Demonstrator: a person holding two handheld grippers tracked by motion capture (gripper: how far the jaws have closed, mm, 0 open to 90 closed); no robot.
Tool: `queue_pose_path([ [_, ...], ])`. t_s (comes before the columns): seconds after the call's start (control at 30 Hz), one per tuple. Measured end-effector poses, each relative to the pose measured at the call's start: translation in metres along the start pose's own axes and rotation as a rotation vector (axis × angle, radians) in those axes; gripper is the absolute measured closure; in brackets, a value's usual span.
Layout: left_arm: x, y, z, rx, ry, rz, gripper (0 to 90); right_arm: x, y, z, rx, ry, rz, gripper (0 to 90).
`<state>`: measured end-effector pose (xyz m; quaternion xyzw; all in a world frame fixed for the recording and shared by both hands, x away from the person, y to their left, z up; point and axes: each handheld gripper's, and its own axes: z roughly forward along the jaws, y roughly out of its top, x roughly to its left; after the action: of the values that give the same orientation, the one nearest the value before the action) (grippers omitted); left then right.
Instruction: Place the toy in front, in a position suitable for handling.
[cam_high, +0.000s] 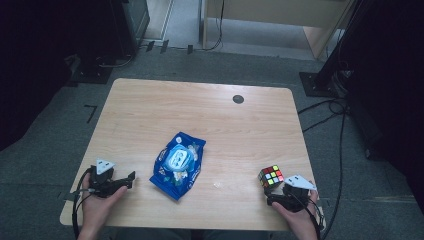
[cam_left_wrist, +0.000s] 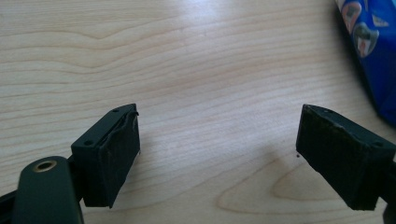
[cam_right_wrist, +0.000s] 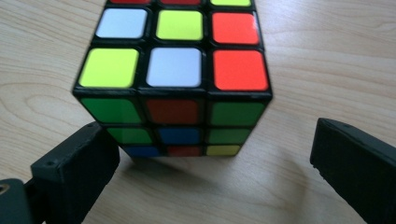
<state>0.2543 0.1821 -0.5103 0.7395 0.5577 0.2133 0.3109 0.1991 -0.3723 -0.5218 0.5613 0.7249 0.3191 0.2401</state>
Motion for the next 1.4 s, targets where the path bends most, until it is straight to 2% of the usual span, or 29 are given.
queue_pose_path([
  [0.13, -0.006, 0.0, -0.003, -0.02, -0.024, 0.015, 13.7, -0.001, 0.0, 0.0, 0.003, 0.011, -0.002, 2.5],
  [0.23, -0.01, 0.003, -0.009, -0.05, -0.112, -0.006, 15.2, 0.0, 0.0, 0.001, 0.005, 0.005, -0.009, 2.5],
  [0.27, -0.013, 0.004, -0.01, -0.065, -0.158, -0.005, 16.5, 0.0, 0.0, 0.001, 0.003, 0.006, -0.012, 2.5],
  [0.33, -0.019, 0.005, -0.012, -0.074, -0.192, 0.025, 23.4, 0.001, -0.001, 0.001, 0.002, 0.009, -0.014, 2.5],
  [0.4, -0.028, 0.006, -0.012, -0.076, -0.218, 0.062, 24.1, 0.001, -0.001, 0.0, 0.002, 0.011, -0.017, 2.5],
  [0.43, -0.031, 0.007, -0.012, -0.074, -0.227, 0.067, 27.6, 0.002, -0.001, 0.0, -0.004, 0.005, -0.02, 2.5],
  [0.63, -0.042, 0.007, -0.011, -0.069, -0.318, 0.125, 32.1, 0.004, -0.001, -0.001, -0.011, 0.001, -0.028, 2.5],
  [0.73, -0.045, 0.008, -0.015, -0.09, -0.349, 0.125, 31.8, 0.004, -0.001, 0.0, -0.012, -0.002, -0.028, 2.6],
  [0.8, -0.045, 0.01, -0.017, -0.102, -0.374, 0.103, 31.6, 0.004, -0.001, 0.0, -0.012, -0.002, -0.028, 2.6],
  [0.93, -0.055, 0.016, -0.011, -0.1, -0.367, 0.101, 32.5, 0.004, -0.001, -0.001, -0.014, -0.006, -0.02, 3.6],
  [1.0, -0.066, 0.021, -0.003, -0.074, -0.334, 0.128, 32.8, 0.004, 0.0, -0.001, -0.023, -0.002, -0.007, 5.7],
  [1.03, -0.071, 0.023, 0.001, -0.06, -0.324, 0.125, 33.4, 0.003, 0.0, -0.002, -0.032, 0.014, 0.022, 7.0],
  [1.1, -0.078, 0.027, 0.01, -0.027, -0.312, 0.118, 33.7, 0.003, 0.001, -0.002, -0.033, 0.019, 0.028, 7.1],
  [1.13, -0.08, 0.027, 0.013, -0.016, -0.311, 0.117, 37.2, 0.004, 0.001, -0.003, -0.037, 0.013, 0.028, 7.6],
  [1.2, -0.086, 0.027, 0.021, 0.008, -0.266, 0.13, 38.3, 0.006, 0.001, -0.004, -0.05, 0.004, 0.02, 11.1],
  [1.33, -0.088, 0.028, 0.029, 0.03, -0.26, 0.076, 40.4, 0.01, 0.002, -0.004, -0.072, -0.012, 0.011, 14.4],
  [1.4, -0.091, 0.029, 0.03, 0.024, -0.233, 0.084, 43.7, 0.012, 0.002, -0.004, -0.075, -0.014, 0.009, 14.7],
])
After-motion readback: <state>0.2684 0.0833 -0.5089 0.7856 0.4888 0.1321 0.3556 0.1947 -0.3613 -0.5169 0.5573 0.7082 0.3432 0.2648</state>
